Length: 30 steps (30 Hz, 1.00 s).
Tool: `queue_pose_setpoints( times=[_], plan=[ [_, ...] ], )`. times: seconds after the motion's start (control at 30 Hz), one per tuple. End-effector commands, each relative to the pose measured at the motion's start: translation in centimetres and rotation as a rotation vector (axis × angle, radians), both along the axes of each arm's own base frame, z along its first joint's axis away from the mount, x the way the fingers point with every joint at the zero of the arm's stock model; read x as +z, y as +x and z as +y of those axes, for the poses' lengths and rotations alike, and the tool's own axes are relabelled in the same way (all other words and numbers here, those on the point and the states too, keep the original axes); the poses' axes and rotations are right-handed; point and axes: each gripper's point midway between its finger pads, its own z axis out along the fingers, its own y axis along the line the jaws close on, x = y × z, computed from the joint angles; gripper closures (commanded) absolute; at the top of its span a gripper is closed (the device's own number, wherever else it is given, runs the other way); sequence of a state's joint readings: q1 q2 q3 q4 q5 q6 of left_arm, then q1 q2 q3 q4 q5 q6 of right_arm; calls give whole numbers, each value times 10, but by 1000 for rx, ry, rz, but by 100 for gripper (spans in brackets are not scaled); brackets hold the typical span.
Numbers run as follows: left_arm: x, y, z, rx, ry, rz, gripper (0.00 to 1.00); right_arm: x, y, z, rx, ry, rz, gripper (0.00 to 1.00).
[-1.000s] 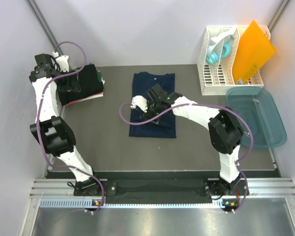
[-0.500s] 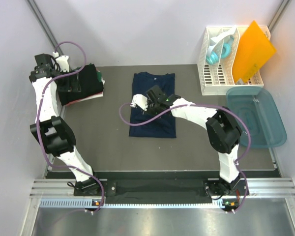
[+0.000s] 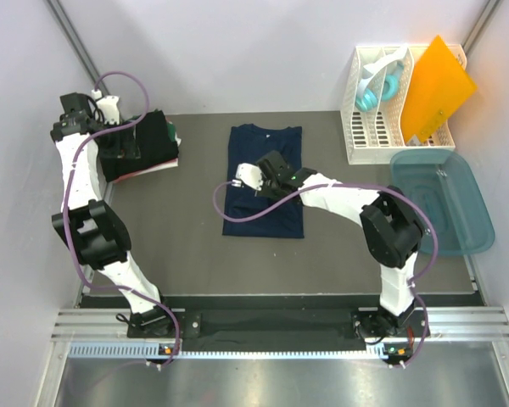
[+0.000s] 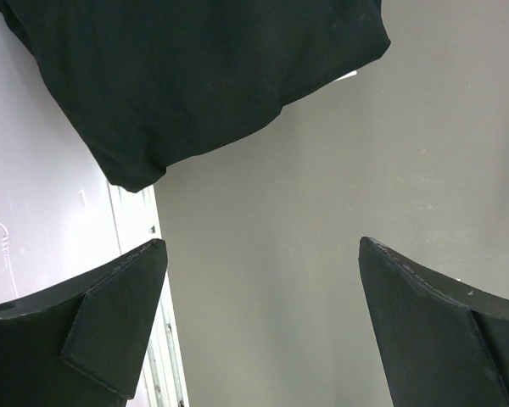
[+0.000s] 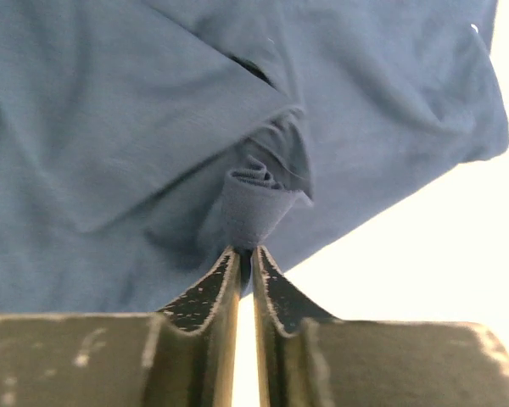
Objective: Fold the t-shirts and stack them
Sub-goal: Fold the folded rectangular tshirt in 1/3 of the way
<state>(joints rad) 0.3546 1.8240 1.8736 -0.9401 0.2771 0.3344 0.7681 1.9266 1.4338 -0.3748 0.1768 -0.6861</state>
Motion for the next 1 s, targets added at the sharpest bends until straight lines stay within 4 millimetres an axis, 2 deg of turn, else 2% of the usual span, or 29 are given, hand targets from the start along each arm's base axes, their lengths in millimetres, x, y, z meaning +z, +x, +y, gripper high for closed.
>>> queue_pose_setpoints(
  times=[0.0,0.13,0.17,0.23,0.27,0.33,0.37,0.43,0.6,0.63,0.67,0.7,0.73,0.77,0.8,0.83,0.87,0.9,0.97],
  plan=[
    [12,9,-3,-8,-19,-48,1,44,26,-23,-103,-16,-186,85],
    [14,10,-4,-8,-21,-53,1,51,44,-43,-197,-77,-298,77],
    [14,10,-4,-9,-21,-53,1,52,48,-51,-221,-94,-319,69],
    [12,10,-5,-10,-23,-51,1,57,57,-65,-282,-142,-389,64],
    [13,10,-5,-9,-24,-52,1,62,62,-75,-329,-164,-422,56],
    [12,9,-4,-8,-25,-49,1,65,68,-82,-357,-179,-458,48],
    [10,9,-4,-7,-27,-46,1,70,72,-93,-404,-204,-487,42],
    [10,9,-4,-9,-25,-47,1,72,79,-96,-427,-211,-516,41],
    [9,7,-5,-14,-26,-43,1,87,92,-117,-534,-208,-559,39],
    [9,6,-6,-22,-26,-41,1,90,92,-116,-528,-182,-549,39],
    [11,6,-8,-41,-25,-48,1,94,97,-97,-477,-46,-492,39],
    [12,5,-9,-50,-26,-49,1,85,80,-94,-410,-54,-356,41],
    [11,4,-11,-61,-29,-46,1,85,73,-86,-365,4,-278,46],
    [14,3,-13,-78,-29,-53,1,85,60,-54,-235,147,-151,51],
    [12,2,-15,-84,-33,-50,1,80,37,-51,-177,153,-39,63],
    [14,1,-16,-90,-34,-55,1,78,25,-41,-135,184,17,85],
    [13,0,-18,-98,-42,-55,1,74,7,-30,-80,226,109,94],
    [13,0,-19,-99,-47,-56,1,71,-2,-25,-55,240,151,100],
    [13,0,-21,-97,-59,-54,1,65,-19,-17,-9,277,231,100]
  ],
)
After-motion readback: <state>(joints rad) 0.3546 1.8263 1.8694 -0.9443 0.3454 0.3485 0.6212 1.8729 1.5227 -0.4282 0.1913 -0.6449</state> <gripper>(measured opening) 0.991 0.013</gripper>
